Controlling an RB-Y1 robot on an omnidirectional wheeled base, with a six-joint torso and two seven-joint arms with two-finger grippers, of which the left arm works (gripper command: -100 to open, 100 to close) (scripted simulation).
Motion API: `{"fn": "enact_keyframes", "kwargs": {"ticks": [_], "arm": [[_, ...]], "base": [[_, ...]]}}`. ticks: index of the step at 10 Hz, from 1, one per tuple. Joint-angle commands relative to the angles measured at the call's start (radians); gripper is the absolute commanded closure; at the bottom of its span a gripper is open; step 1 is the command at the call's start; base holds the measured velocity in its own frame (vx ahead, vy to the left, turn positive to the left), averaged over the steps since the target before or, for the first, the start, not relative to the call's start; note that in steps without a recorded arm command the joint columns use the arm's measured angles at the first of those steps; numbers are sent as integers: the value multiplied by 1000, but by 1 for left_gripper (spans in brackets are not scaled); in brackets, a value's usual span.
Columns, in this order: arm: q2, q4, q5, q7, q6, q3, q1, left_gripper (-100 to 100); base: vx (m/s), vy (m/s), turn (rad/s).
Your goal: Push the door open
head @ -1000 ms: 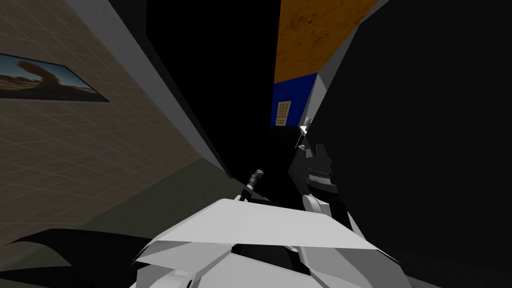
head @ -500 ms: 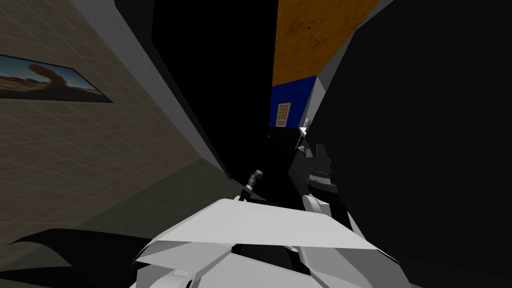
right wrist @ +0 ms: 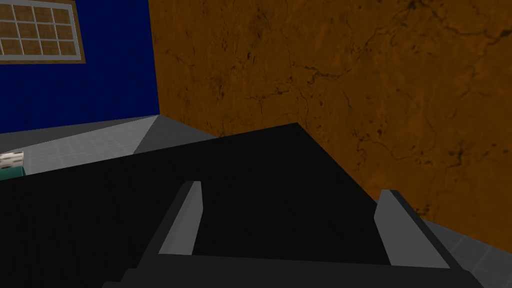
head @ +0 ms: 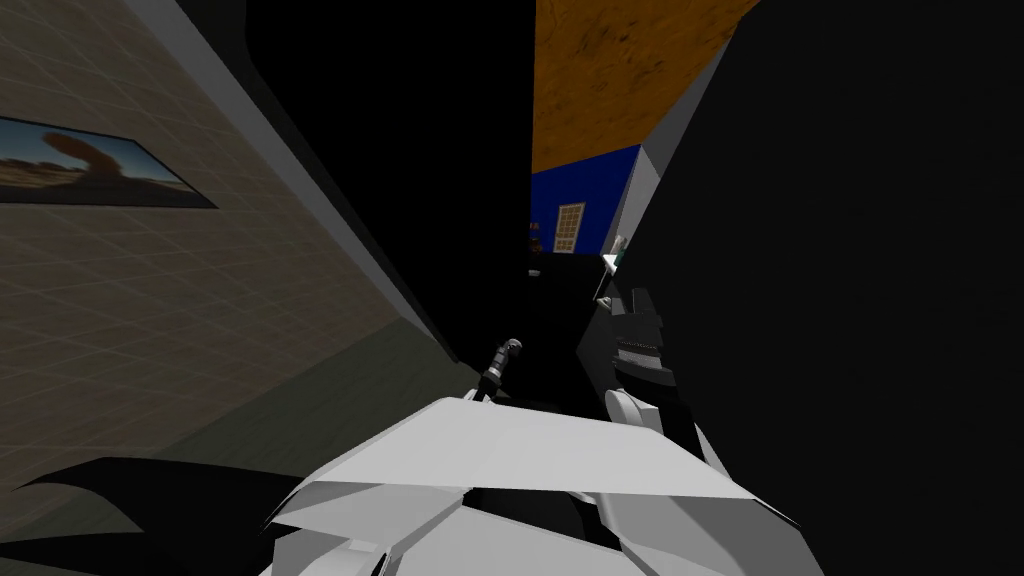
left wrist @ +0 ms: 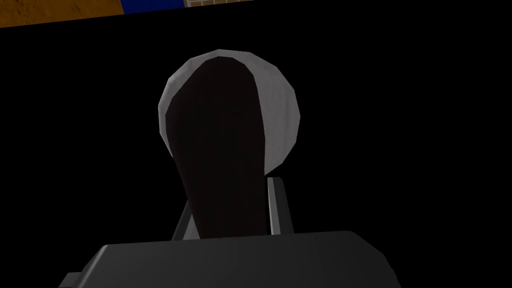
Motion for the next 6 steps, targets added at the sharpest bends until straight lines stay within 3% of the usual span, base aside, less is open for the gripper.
{"fn": "enact_keyframes", "kwargs": {"ticks": [1, 6], "arm": [[3, 28, 9, -10, -22, 28, -19, 100], [8, 44, 32, -27, -23, 87, -34, 100]], "base": [[120, -64, 22], [137, -107, 64]]}}
